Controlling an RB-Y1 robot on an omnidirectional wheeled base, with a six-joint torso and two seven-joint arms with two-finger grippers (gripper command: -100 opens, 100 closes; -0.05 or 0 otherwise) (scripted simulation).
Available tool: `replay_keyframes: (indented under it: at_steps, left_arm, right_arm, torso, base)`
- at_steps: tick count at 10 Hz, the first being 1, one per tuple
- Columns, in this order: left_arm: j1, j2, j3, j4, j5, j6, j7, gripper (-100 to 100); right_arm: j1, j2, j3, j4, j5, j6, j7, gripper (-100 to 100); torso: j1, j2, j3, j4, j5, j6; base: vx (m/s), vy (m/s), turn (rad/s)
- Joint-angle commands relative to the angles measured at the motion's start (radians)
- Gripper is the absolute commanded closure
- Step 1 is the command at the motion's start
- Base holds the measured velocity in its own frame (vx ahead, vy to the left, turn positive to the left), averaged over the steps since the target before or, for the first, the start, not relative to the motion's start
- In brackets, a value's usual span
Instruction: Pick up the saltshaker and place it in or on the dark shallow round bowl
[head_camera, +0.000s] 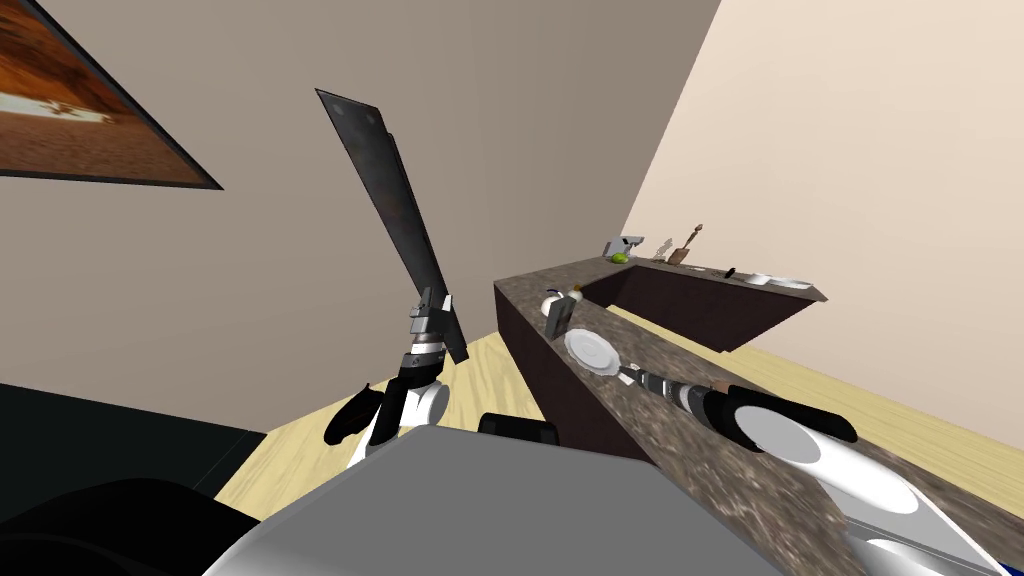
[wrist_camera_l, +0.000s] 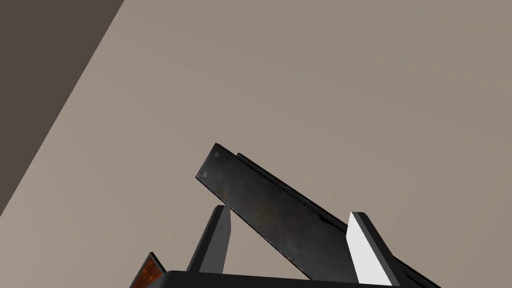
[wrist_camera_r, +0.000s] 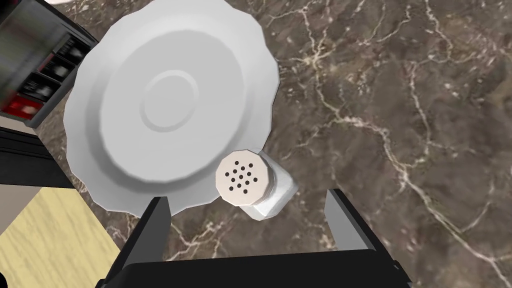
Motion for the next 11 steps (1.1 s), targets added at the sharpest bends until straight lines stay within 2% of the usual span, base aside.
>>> replay_keyframes:
  at_steps: [1,2,3,4,8,9,10,11]
  left_arm:
    - [0.000,0.000,0.000,0.000,0.000,0.000,0.000,0]
    - [0.000,0.000,0.000,0.000,0.000,0.000,0.000,0]
    - [0.000,0.000,0.000,0.000,0.000,0.000,0.000,0]
    - [0.000,0.000,0.000,0.000,0.000,0.000,0.000,0]
    - [0.000,0.000,0.000,0.000,0.000,0.000,0.000,0]
    - [0.000,0.000,0.000,0.000,0.000,0.000,0.000,0]
    - [0.000,0.000,0.000,0.000,0.000,0.000,0.000,0]
    - [0.000,0.000,0.000,0.000,0.000,0.000,0.000,0]
  right_arm:
    - [-0.010,0.014,0.010,0.029,0.011,-0.020,0.021,-100]
    - [-0.017,0.023,0.017,0.049,0.018,-0.033,0.035,-100]
    - [-0.015,0.016,0.013,0.041,0.012,-0.024,0.026,-100]
    - [-0.016,0.017,0.013,0.044,0.012,-0.027,0.030,100]
    - [-0.016,0.017,0.013,0.043,0.012,-0.028,0.028,100]
    - [-0.016,0.017,0.013,0.043,0.012,-0.028,0.029,0]
    - [-0.005,0.007,0.005,0.015,0.005,-0.010,0.010,100]
    - [-0.007,0.014,0.009,0.027,0.009,-0.021,0.022,100]
  torso:
    - [0.000,0.000,0.000,0.000,0.000,0.000]
    - [0.001,0.000,0.000,0.000,0.000,0.000]
    - [0.001,0.000,0.000,0.000,0.000,0.000]
    - [0.001,0.000,0.000,0.000,0.000,0.000]
    - [0.001,0.000,0.000,0.000,0.000,0.000]
    - [0.001,0.000,0.000,0.000,0.000,0.000]
    - [0.000,0.000,0.000,0.000,0.000,0.000]
    - [0.000,0.001,0.000,0.000,0.000,0.000]
  base:
    - [0.015,0.010,0.007]
    - [0.028,0.018,0.011]
    - [0.012,0.009,0.000]
    - [0.000,0.000,0.000]
    - [0.000,0.000,0.000]
    - [0.000,0.000,0.000]
    - [-0.009,-0.013,0.001]
    - [0.000,0.000,0.000]
